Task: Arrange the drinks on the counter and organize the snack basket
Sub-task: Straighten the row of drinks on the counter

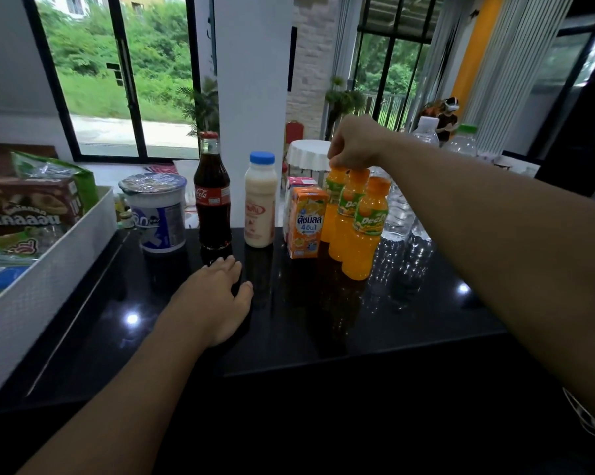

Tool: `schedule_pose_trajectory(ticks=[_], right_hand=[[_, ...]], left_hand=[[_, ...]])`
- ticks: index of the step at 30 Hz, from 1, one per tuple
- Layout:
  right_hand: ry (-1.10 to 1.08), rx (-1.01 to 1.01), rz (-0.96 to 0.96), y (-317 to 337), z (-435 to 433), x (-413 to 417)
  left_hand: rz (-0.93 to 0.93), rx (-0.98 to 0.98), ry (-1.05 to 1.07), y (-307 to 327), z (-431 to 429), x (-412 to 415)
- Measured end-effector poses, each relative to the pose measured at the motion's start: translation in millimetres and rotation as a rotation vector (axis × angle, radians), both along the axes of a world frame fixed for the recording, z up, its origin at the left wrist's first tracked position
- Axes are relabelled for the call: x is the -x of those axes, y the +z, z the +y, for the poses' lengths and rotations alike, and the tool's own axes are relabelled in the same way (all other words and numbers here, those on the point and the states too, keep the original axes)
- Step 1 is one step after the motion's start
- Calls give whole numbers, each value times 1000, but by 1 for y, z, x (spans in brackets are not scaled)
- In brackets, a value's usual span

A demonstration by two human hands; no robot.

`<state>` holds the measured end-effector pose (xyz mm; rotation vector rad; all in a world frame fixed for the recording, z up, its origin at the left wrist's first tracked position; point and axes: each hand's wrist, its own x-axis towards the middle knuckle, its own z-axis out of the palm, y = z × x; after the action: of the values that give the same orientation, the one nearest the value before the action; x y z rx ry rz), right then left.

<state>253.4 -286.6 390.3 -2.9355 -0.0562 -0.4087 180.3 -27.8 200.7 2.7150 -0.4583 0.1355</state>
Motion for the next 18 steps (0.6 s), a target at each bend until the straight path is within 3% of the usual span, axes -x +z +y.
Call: schedule_pose_trajectory(ticks=[18], right_hand=[[-119, 51, 8, -5, -2, -5]], left_hand=[[19, 5, 18, 0, 0, -1]])
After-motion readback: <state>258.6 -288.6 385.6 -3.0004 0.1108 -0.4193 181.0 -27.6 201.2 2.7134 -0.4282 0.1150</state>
